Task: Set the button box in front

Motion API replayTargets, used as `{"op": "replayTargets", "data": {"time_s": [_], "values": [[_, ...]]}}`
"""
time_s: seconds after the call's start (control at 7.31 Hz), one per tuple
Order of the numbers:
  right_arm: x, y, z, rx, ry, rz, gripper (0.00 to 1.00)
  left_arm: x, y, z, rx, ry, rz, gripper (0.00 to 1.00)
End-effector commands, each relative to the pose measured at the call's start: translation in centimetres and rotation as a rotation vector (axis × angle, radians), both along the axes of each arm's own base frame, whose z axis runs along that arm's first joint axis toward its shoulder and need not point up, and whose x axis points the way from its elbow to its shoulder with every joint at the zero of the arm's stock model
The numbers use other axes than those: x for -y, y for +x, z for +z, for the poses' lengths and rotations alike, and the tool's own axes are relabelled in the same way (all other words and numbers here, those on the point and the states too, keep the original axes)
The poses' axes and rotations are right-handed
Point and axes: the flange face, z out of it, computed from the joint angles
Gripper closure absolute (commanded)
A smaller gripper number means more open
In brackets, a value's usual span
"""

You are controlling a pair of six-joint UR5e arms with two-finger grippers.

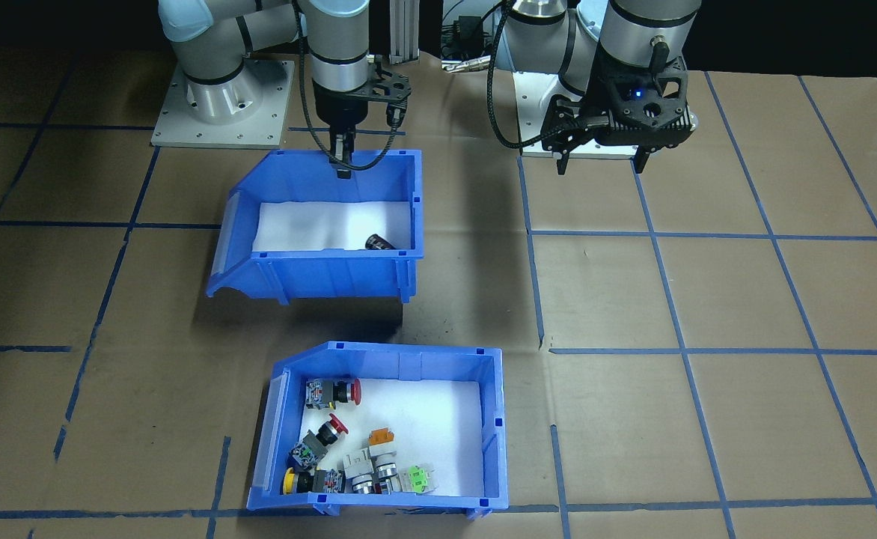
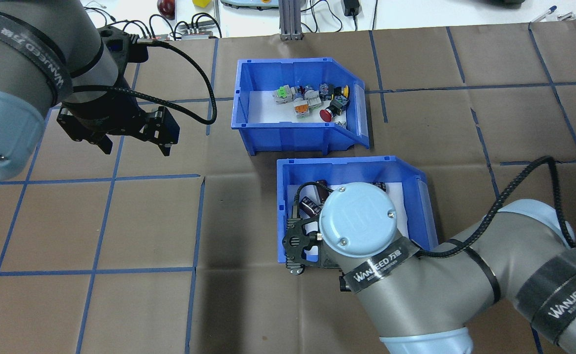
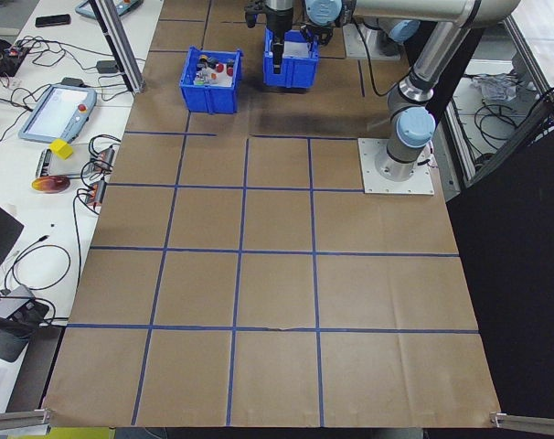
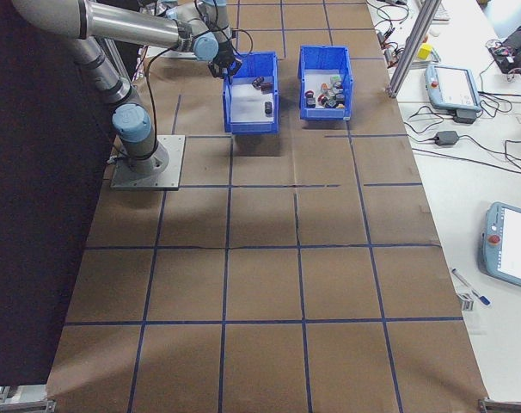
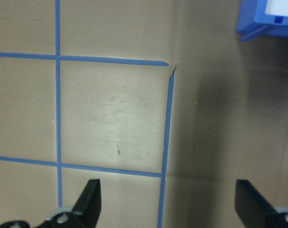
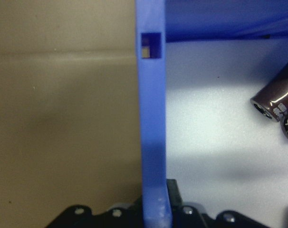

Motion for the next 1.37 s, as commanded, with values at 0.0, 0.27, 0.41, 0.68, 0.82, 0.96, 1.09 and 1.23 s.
{"op": "replayTargets", "data": {"time_s": [0.0, 0.27, 0.41, 0.68, 0.82, 0.96, 1.09, 1.23], "values": [[-1.1, 2.3, -0.6, 0.002, 0.013, 0.037, 0.89, -0.4, -0.8, 0.6, -0.084, -0.015, -0.048, 0.01], [-1.3, 2.5, -0.7, 0.001, 0.014, 0.060, 0.89, -0.4, -0.8, 0.5, -0.089, -0.013, -0.051, 0.01], [-1.1, 2.7, -1.5, -0.008, 0.029, 0.049, 0.89, -0.4, -0.8, 0.4, -0.089, -0.012, -0.051, 0.01], [-0.7, 2.9, -2.9, -0.024, 0.061, 0.020, 0.19, -0.5, -0.8, 0.4, -0.086, -0.010, -0.051, 0.01], [-0.8, 2.8, -2.4, -0.025, 0.049, 0.015, 0.00, -0.5, -0.8, 0.5, -0.086, -0.015, -0.051, 0.01], [-0.3, 3.0, -1.2, -0.016, 0.029, 0.015, 0.00, -0.6, -0.7, 0.6, -0.086, -0.015, -0.049, 0.01], [0.6, 3.5, 1.2, -0.001, 0.005, 0.014, 0.00, -0.6, -0.7, 0.6, -0.086, -0.015, -0.051, 0.01], [0.9, 3.5, 3.6, -0.021, 0.037, 0.009, 0.00, -0.6, -0.7, 0.6, -0.086, -0.018, -0.049, 0.01]]}}
